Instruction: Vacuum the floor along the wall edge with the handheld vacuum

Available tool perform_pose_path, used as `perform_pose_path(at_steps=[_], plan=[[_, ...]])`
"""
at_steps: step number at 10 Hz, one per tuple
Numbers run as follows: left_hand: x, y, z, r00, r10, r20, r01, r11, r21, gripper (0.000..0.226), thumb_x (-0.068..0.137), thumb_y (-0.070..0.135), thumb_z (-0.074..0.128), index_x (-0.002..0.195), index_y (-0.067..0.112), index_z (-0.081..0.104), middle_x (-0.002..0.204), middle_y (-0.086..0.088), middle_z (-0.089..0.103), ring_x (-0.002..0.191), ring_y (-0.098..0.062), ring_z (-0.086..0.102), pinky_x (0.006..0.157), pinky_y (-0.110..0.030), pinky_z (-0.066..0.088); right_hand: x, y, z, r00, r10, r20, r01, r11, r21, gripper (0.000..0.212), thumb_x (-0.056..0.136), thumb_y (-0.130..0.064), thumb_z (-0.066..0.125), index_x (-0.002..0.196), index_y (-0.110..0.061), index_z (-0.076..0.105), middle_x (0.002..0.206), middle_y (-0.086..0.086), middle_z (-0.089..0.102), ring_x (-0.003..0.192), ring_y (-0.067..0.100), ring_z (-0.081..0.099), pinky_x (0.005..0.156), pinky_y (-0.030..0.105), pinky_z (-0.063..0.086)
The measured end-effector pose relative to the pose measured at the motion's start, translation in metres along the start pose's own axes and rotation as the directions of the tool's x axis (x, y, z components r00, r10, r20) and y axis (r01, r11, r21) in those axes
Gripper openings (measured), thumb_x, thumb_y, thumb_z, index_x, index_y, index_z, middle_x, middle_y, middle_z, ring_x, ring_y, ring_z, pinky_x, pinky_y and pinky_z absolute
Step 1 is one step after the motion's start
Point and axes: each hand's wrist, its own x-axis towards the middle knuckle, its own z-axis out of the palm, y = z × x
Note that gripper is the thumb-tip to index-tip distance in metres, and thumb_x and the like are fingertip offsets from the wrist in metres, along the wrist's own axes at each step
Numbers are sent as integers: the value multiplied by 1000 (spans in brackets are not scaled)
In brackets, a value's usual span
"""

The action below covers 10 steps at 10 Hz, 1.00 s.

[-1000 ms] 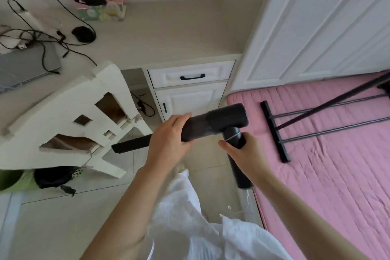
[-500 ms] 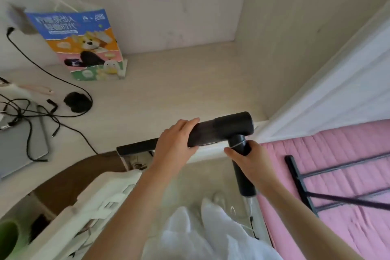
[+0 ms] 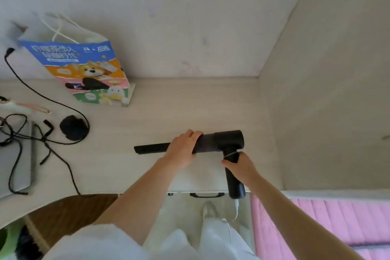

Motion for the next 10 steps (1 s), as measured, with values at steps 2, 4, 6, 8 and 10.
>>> perform_pose_path(at_steps=[2, 4, 6, 8, 10], plan=[[21, -15, 16, 999, -41, 33, 39, 998, 46, 60, 91, 18, 62, 145, 23, 36, 132, -3, 47, 107, -25, 56, 88, -38, 48, 31, -11, 5, 1000, 5, 21, -2, 991, -135, 21, 82, -24, 66, 91, -8, 55, 84, 6, 59, 70, 19, 55, 53, 20, 39], [39, -27, 22, 999, -46, 10, 45, 995, 89, 59, 93, 21, 60, 146, 24, 33, 137, 1, 45, 115, -24, 49, 93, -38, 45, 54, -14, 6, 997, -52, 56, 66, 957, -283, 24, 78, -38, 61, 80, -17, 51, 85, 5, 62, 80, 23, 62, 87, 39, 50], [47, -32, 22, 998, -65, -20, 67, 988, 138, 60, 94, 25, 61, 147, 26, 32, 138, 3, 45, 118, -23, 46, 96, -35, 42, 59, -23, 4, 999, -42, 15, 44, 986, -159, 47, 73, -34, 73, 103, -11, 44, 94, 6, 59, 85, 24, 63, 76, 38, 56], [48, -38, 19, 993, -114, -9, 115, 989, 89, 59, 91, 32, 63, 144, 26, 37, 137, 2, 46, 116, -21, 48, 96, -34, 41, 63, -17, 4, 997, -78, 1, 78, 986, -144, 50, 78, -34, 73, 112, -6, 49, 104, 9, 60, 86, 21, 58, 69, 27, 46], [22, -48, 6, 980, -180, -88, 179, 984, -18, 73, 86, 25, 71, 149, 23, 34, 146, 1, 40, 129, -23, 39, 105, -35, 39, 47, -12, -7, 998, -51, 35, 55, 991, -123, 35, 86, -37, 65, 102, -7, 55, 94, 7, 61, 83, 22, 58, 65, 26, 46]])
